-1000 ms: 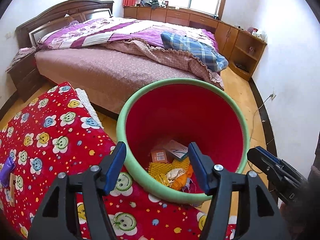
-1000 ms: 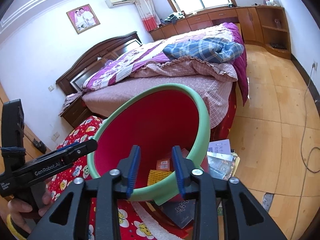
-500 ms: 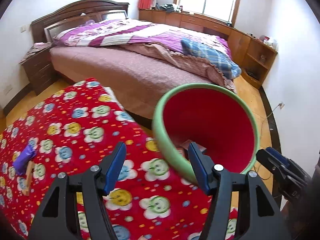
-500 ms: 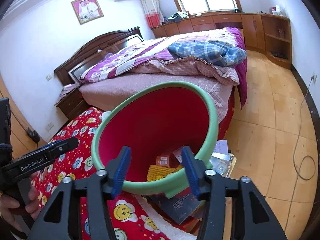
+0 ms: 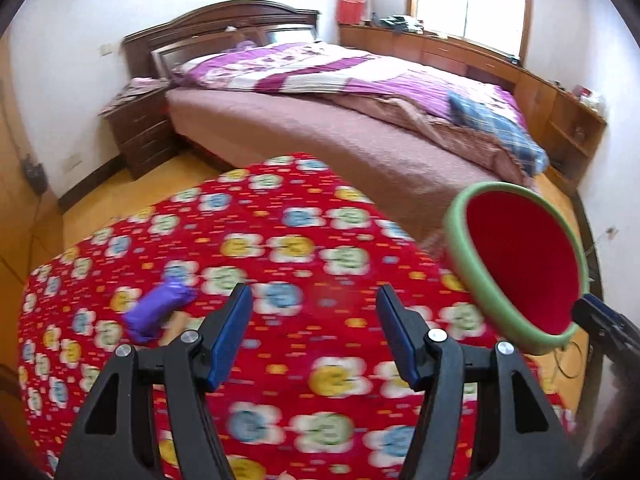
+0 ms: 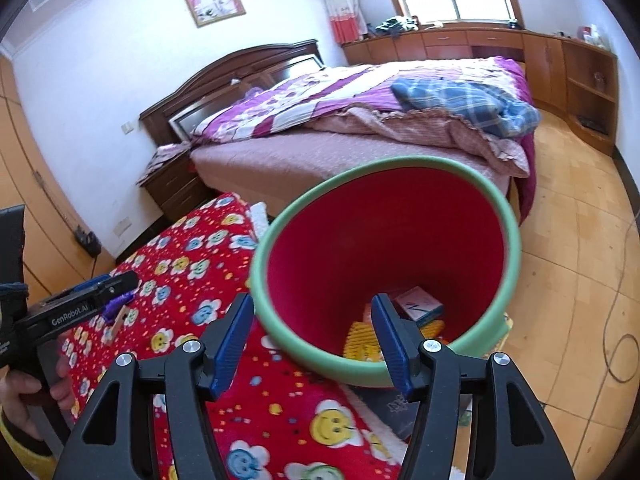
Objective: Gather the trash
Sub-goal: 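Move both open tools from the bin back over the quilt, then grasp the purple packet with the left tool while the right tool moves toward the wooden stick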
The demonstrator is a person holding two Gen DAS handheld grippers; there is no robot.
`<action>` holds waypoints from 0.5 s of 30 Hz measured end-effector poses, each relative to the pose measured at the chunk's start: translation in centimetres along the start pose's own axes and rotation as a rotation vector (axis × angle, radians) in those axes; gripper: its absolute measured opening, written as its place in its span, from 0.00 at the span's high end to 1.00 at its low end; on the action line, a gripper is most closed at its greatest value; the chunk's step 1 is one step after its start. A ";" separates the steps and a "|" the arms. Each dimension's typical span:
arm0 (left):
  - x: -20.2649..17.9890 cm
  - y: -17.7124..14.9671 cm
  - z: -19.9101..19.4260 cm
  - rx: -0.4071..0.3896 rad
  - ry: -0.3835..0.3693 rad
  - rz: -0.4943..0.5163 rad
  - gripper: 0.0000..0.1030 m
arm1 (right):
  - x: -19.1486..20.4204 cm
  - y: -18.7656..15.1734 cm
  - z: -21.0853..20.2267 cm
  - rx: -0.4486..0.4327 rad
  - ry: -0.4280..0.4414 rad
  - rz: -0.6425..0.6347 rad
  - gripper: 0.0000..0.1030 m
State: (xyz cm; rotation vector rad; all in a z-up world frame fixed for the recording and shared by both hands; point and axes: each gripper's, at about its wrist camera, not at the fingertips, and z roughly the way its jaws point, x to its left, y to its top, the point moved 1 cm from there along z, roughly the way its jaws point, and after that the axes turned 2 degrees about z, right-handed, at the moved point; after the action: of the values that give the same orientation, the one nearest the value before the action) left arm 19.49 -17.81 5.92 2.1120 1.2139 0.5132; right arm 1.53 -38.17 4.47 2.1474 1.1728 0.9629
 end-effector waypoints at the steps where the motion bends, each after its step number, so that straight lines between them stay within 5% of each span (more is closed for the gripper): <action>1: 1.2 0.0 0.1 0.003 0.023 -0.013 0.38 | 0.3 0.0 0.2 0.006 0.006 -0.001 0.39; 15: 11.9 -1.8 4.1 0.104 0.182 -0.143 0.38 | 3.4 -0.6 2.0 0.051 0.024 -0.042 0.39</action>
State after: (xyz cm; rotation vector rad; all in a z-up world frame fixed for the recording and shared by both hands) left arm 26.85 -8.20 1.95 2.0798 1.5117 0.6000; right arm 4.03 -35.19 4.01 2.1477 1.2620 0.9524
